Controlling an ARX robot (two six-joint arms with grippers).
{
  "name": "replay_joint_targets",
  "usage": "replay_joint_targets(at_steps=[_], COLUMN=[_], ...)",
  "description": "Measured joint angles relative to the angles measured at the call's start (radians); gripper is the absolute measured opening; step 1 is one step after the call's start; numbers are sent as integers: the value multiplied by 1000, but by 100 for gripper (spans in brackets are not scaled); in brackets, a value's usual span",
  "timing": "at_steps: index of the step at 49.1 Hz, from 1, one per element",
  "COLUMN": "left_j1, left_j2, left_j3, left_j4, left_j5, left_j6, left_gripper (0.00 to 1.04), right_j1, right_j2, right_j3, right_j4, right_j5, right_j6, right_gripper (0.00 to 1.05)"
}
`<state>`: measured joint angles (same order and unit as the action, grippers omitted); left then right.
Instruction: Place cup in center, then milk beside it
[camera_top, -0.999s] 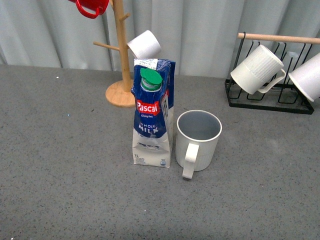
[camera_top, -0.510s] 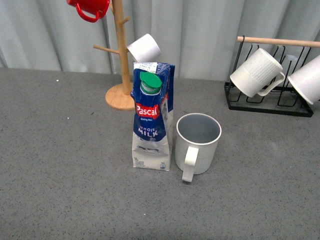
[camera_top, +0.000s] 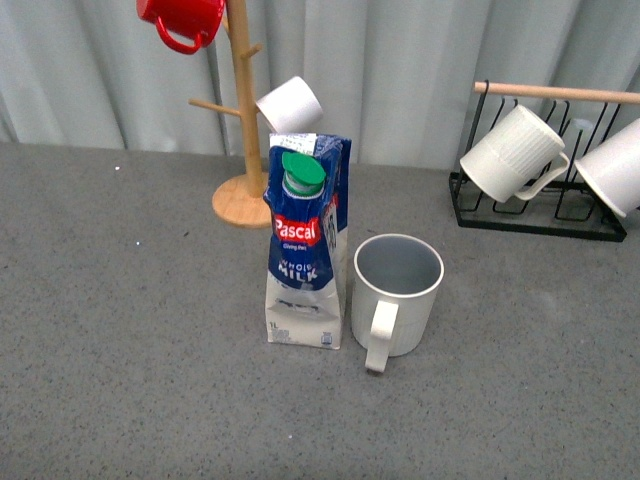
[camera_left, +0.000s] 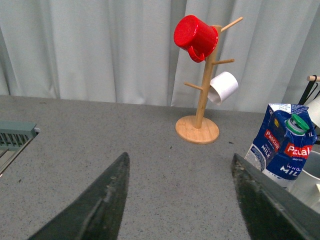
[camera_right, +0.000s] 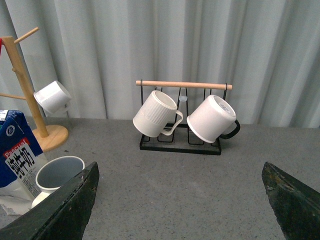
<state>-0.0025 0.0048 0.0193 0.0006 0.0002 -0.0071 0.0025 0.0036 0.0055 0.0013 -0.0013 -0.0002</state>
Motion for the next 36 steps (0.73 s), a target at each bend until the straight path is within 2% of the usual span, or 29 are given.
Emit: replay_joint_targets(at_steps=[8, 9, 12, 36], left_j1=[0, 0, 0, 0], left_j2=[0, 0, 0, 0], left_j3=[0, 0, 0, 0], left_j4=[0, 0, 0, 0], left_j5=[0, 0, 0, 0], left_j6=[0, 2, 2, 2], left_gripper=[98, 100, 98, 98], right_j1=[0, 0, 0, 0], right_j2=[0, 0, 0, 0], right_j3=[0, 0, 0, 0], right_j4=[0, 0, 0, 0], right_j5=[0, 0, 0, 0], right_j6=[0, 0, 0, 0], right_gripper=[95, 95, 95, 95])
